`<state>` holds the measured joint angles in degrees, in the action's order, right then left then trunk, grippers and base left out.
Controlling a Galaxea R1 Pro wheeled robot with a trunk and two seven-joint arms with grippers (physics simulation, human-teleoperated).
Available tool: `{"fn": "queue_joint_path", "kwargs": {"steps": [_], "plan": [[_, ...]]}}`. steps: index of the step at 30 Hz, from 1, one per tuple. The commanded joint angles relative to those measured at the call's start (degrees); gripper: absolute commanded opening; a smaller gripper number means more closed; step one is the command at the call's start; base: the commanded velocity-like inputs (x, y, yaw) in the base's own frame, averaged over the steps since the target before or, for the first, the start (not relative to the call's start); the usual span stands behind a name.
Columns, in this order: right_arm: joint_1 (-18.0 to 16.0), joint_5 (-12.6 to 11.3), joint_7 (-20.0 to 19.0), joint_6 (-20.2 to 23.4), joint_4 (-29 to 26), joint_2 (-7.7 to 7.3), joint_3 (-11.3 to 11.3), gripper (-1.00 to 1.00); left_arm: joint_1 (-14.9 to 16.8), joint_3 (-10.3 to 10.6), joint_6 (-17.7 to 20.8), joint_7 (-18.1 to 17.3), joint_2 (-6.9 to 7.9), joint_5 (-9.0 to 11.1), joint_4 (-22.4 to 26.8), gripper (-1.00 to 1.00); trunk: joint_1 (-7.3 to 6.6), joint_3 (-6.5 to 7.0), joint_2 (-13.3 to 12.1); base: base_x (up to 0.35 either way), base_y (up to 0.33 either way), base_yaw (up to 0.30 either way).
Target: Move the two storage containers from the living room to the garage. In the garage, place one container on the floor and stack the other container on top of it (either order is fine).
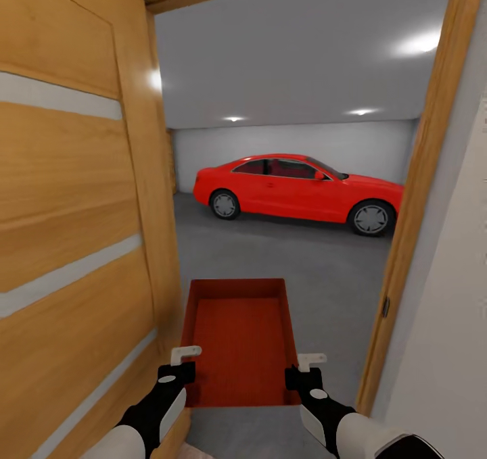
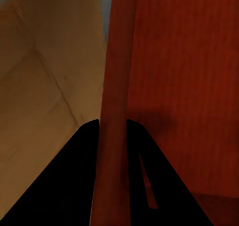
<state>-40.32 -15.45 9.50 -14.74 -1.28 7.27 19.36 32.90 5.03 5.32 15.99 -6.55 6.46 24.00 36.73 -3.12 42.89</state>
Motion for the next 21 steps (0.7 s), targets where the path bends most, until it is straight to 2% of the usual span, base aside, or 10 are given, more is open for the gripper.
{"fn": "queue_joint_path", "kwargs": {"steps": [1,10,16,21], "plan": [[0.0,-0.2,0.2,0.0,0.1,0.02,-1.5,-1.0,0.1,-1.0,0.4,0.8,2.33,0.0,0.3,-1.0,0.04,-0.07,0.1,0.189,0.026,-0.275],[0.0,-0.2,0.2,-0.1,0.1,0.02,-1.5,-1.0,0.1,-1.0,0.5,0.8,2.33,0.0,0.3,-1.0,0.04,0.24,0.1,0.149,0.006,-0.275],[0.0,-0.2,0.2,0.0,0.1,0.02,-1.5,-1.0,0.1,-1.0,0.5,0.8,2.33,0.0,0.3,-1.0,0.04,0.44,0.1,0.06,0.0,-0.275],[0.0,-0.2,0.2,0.0,0.1,0.02,-1.5,-1.0,0.1,-1.0,0.5,0.8,2.33,0.0,0.3,-1.0,0.04,0.5,0.1,0.003,0.0,-0.098]]}}
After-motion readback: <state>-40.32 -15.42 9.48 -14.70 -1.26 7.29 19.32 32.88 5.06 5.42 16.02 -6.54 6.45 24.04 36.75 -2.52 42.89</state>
